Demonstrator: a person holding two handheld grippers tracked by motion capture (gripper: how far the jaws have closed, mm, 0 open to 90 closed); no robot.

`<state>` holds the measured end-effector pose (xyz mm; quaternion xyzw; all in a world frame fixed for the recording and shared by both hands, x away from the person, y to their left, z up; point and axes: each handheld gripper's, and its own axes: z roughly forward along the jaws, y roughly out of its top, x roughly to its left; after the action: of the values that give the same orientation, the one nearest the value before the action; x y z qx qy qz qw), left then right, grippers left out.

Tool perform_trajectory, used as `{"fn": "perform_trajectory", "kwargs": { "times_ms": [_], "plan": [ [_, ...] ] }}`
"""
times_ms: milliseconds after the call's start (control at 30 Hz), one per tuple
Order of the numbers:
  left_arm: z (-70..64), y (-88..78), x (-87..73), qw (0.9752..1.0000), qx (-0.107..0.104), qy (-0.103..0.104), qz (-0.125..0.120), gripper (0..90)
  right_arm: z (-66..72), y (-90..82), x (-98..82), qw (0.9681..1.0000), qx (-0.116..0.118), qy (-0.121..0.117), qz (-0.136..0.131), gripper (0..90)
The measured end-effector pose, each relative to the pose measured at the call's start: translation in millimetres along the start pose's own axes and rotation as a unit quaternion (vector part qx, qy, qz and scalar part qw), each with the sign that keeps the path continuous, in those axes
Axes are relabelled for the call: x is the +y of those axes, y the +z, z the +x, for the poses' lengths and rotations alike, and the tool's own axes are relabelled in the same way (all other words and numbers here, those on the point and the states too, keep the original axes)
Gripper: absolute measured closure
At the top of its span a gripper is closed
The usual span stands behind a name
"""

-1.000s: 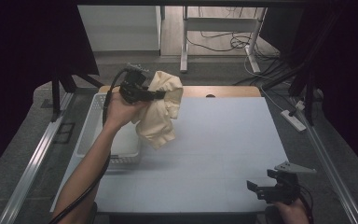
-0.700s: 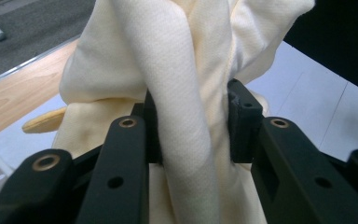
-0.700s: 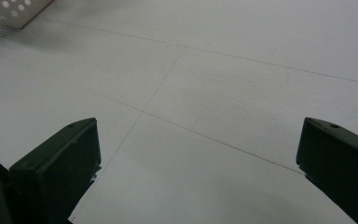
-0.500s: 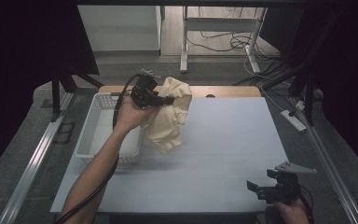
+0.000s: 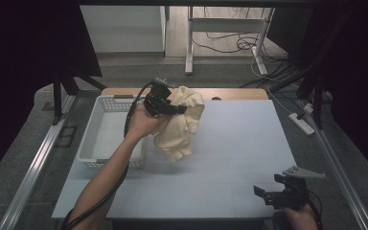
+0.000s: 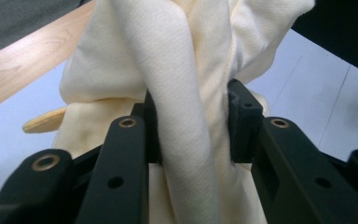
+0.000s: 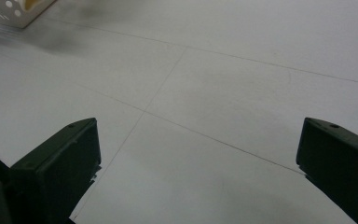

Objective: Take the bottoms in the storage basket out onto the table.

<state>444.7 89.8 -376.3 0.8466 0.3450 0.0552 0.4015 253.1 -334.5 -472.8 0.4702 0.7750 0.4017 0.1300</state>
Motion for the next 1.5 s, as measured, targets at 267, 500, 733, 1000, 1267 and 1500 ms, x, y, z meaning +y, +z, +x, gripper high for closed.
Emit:
{"fn": "perform_trajectory", "kwargs": {
  "times_ms": [267,500,733,1000,1267,1500],
  "plan": [
    [-2.9,11.9,-3.1,1.0,-0.006,0.0,0.007,65.8,0.1,0.0,0.0,1.0,0.0,0.0,0.0,0.0],
    [-5.4,21.8,-5.8,0.9999,-0.009,0.002,0.013,65.8,0.1,0.0,0.0,1.0,0.0,-0.001,0.0,0.0],
    [-6.4,33.4,-8.6,0.9998,-0.009,0.001,0.019,65.6,0.1,0.0,0.0,1.0,0.001,-0.001,0.0,0.0],
    [-6.3,43.5,-12.1,0.9997,-0.007,0.001,0.023,65.5,0.2,-0.1,-0.1,1.0,0.001,-0.002,0.0,0.0],
    [-5.7,55.6,-15.9,0.9995,0.004,0.004,0.03,65.2,0.3,0.2,0.0,1.0,0.001,-0.002,0.001,0.0],
    [-3.1,63.2,-18.3,0.9993,0.001,-0.003,0.036,64.9,0.8,0.6,0.1,1.0,0.005,-0.005,0.004,0.0]
  ]
}}
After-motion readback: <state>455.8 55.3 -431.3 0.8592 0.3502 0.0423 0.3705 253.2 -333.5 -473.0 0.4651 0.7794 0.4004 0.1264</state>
